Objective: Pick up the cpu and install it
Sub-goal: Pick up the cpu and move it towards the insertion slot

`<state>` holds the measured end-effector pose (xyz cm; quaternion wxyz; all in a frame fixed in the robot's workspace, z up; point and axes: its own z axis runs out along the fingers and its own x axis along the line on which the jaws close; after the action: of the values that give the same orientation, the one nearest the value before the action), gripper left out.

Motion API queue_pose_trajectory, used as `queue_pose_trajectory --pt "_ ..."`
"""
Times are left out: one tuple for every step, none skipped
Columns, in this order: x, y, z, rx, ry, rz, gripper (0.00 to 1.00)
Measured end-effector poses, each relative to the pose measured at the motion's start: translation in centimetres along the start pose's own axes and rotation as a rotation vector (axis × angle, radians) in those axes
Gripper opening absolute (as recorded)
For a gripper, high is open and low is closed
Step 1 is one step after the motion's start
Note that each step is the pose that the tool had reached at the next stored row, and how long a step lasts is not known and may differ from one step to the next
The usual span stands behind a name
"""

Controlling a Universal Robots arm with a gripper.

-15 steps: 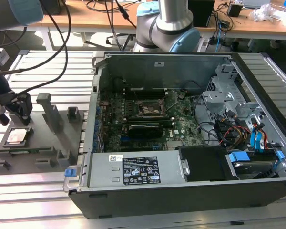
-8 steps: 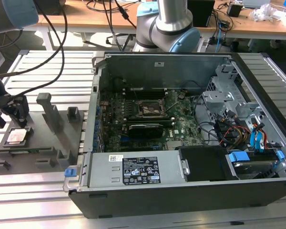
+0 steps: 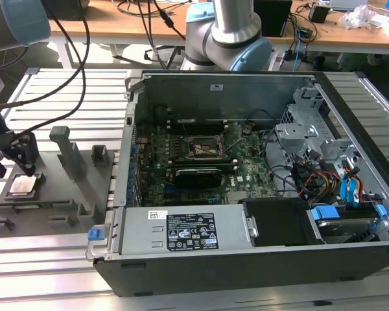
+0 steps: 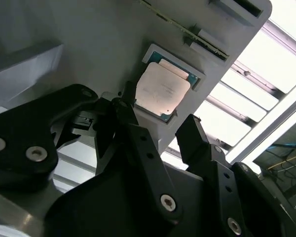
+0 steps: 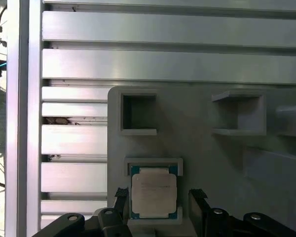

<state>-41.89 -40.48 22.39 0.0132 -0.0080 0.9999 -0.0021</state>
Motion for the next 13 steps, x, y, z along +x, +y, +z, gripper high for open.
queue_pose_trajectory --pt "0.05 -0.01 0.21 0.0007 0.0002 0.0 0.6" --pt "0.07 -0.01 0.34 0.001 0.0002 0.0 0.6" --pt "0.07 -0.01 0.51 0.0014 0.0002 0.0 0.6" --pt "0.08 0.0 0.63 0.0017 0.0001 0.0 0.6" --pt "0.09 0.0 0.76 0.002 0.0001 0.0 0.6" --pt "0.1 -0.02 0.83 0.0021 0.0003 0.0 0.6" --pt "0.1 -0.19 0.98 0.0021 0.0002 0.0 0.6" --pt "0.1 -0.45 1.15 0.002 0.0001 0.0 0.6" --pt "0.11 -0.54 1.32 0.0023 0.0 0.0 0.6" --pt "0.1 -0.55 1.52 0.0051 0.0002 0.0 0.6" --pt "0.09 -0.55 1.74 0.0097 0.0002 0.0 0.6" --pt "0.09 -0.55 1.87 0.0128 0.0003 -0.001 0.6" --pt "0.09 -0.55 2.01 0.0155 0.0003 -0.001 0.6"
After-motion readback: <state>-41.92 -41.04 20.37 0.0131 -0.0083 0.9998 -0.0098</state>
